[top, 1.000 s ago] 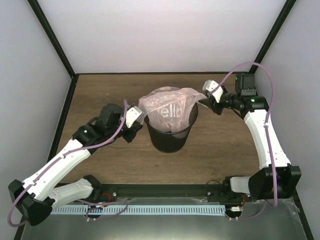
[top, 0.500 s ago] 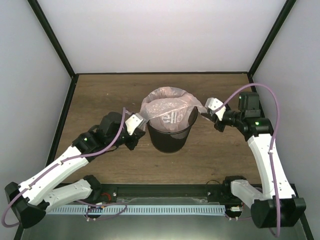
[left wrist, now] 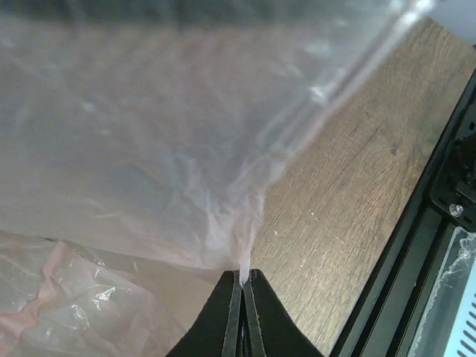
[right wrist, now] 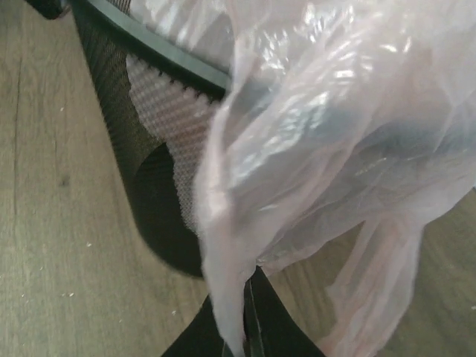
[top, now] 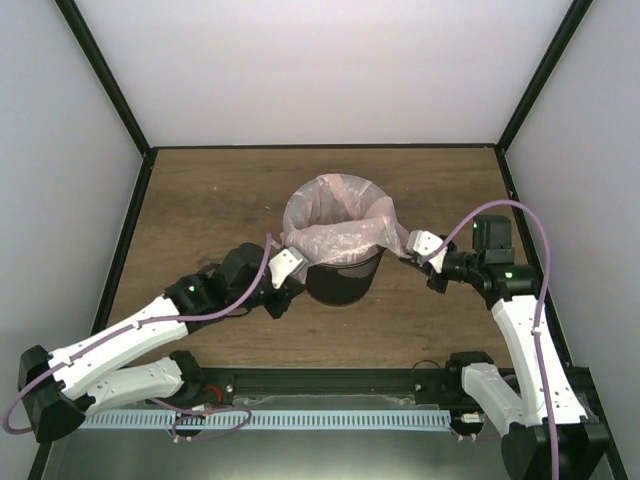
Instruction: Put the trash bags into the trash bin
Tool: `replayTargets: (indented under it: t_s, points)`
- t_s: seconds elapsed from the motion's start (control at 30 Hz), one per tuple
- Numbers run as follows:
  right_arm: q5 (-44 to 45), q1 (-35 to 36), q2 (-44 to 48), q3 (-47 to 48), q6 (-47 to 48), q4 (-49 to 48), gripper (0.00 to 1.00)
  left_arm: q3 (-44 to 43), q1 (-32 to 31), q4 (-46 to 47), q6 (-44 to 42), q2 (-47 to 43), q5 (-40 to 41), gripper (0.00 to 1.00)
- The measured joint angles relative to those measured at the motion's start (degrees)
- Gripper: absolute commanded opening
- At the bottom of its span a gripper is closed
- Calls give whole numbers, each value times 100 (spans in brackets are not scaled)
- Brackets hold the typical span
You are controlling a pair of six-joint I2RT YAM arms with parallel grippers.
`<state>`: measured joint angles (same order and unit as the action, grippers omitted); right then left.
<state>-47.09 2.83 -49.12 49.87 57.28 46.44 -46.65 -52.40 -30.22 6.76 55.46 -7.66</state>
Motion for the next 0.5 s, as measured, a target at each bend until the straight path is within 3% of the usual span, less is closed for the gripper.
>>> replayTargets:
  t_s: [0.5]
  points:
    - [243,0,-247,-1384,118,-1005,1,870,-48,892,769,459,710,4]
